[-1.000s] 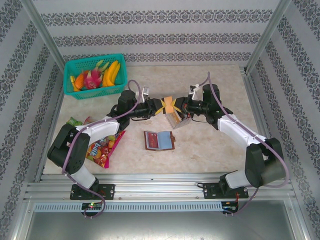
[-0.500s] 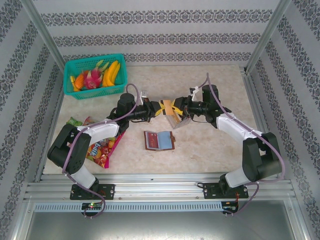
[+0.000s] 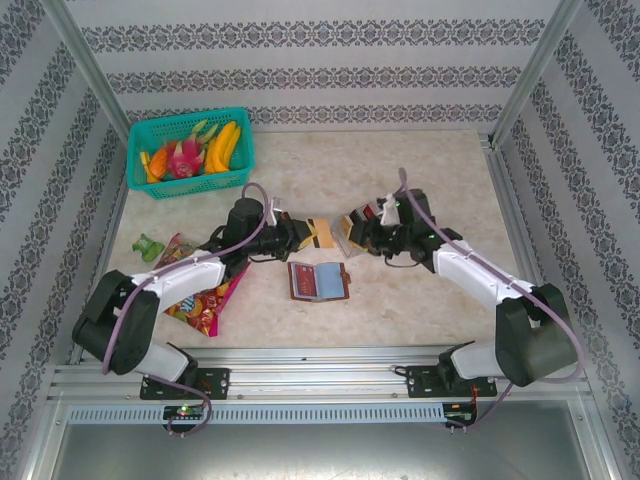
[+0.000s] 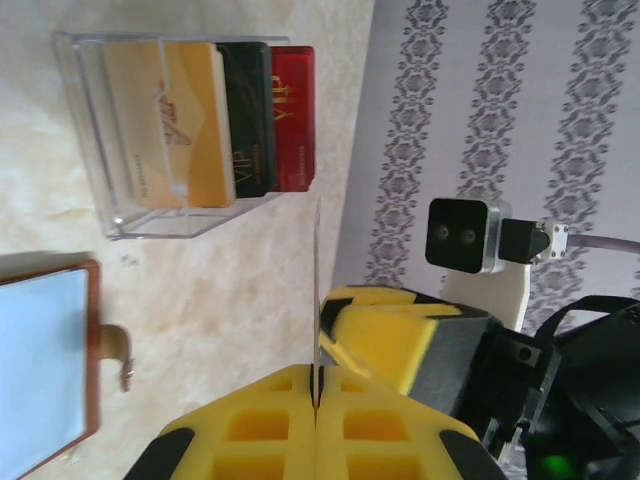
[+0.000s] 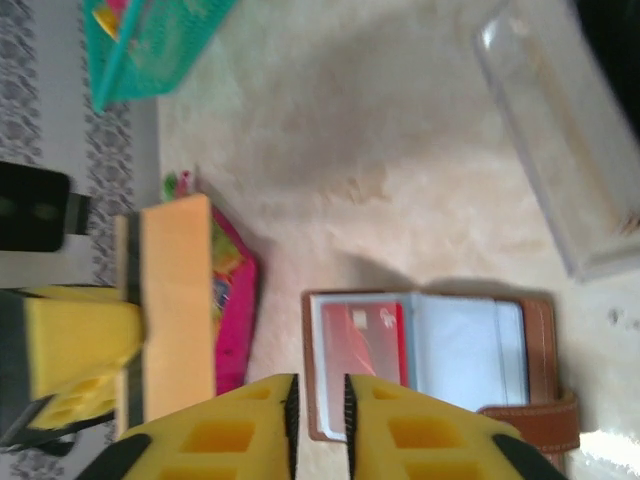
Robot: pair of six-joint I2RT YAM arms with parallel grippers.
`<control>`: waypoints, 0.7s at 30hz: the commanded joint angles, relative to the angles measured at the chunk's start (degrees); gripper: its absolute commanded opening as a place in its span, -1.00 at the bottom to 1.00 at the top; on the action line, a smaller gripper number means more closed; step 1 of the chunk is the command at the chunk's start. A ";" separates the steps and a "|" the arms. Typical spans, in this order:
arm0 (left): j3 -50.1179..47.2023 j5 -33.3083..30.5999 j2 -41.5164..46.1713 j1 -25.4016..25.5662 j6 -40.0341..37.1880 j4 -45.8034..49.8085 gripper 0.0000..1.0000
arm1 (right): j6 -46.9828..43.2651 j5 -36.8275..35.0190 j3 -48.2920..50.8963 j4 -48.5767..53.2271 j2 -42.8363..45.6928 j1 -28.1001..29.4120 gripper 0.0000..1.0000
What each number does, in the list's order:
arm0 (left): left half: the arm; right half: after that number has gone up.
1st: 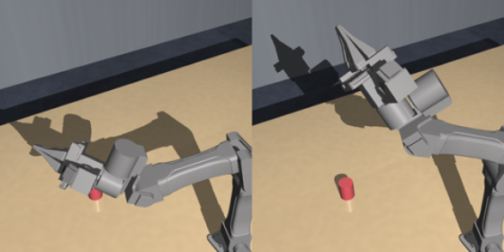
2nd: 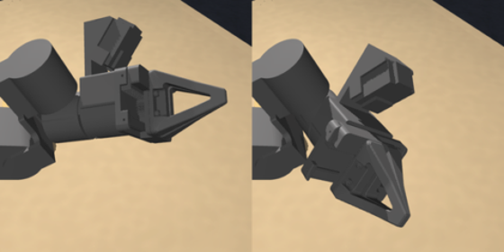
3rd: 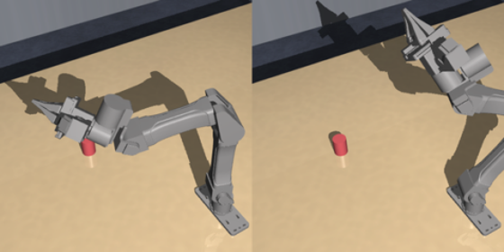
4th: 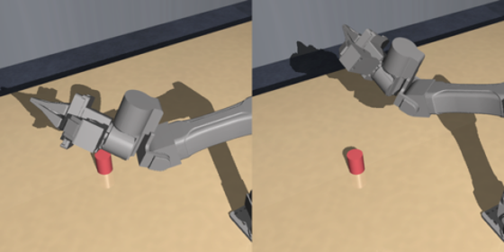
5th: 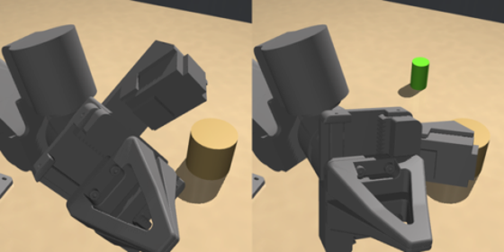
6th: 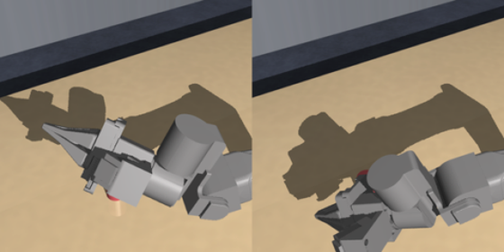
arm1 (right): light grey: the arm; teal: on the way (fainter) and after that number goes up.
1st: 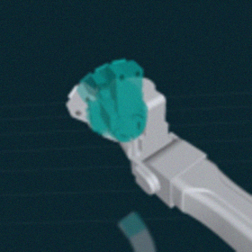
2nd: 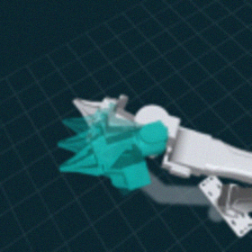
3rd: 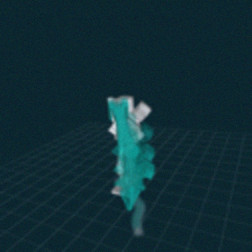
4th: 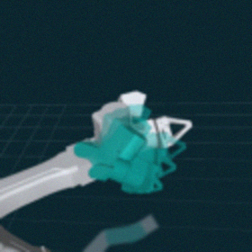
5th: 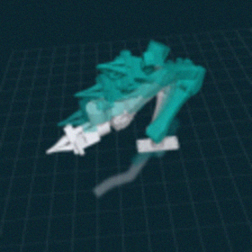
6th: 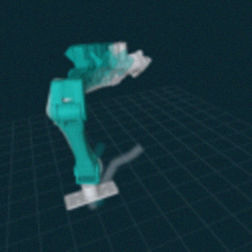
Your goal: Put the credit cards into the card holder
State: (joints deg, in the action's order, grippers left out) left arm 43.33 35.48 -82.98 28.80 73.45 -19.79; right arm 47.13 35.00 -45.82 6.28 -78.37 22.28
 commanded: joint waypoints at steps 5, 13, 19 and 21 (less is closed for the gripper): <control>-4.81 -6.29 -0.05 5.91 -12.50 9.28 -0.98 | -2.01 -10.85 1.67 2.07 -3.19 10.67 -0.69; -5.21 -12.07 -4.38 9.33 -17.28 8.55 -0.97 | -0.99 -14.85 0.38 -0.43 -10.69 16.45 -0.73; -8.02 -14.24 -6.66 9.53 -16.51 4.83 -0.98 | -2.69 -18.54 -0.81 1.68 -14.46 16.30 -0.72; -8.44 -14.67 -6.91 9.52 -16.41 4.15 -0.98 | -3.72 -19.79 -1.46 3.17 -15.02 16.20 -0.72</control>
State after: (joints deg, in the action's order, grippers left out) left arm 36.07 23.22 -89.10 37.67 58.46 -12.88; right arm 45.63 19.03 -45.25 7.62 -92.44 38.41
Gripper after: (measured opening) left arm 0.065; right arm 0.139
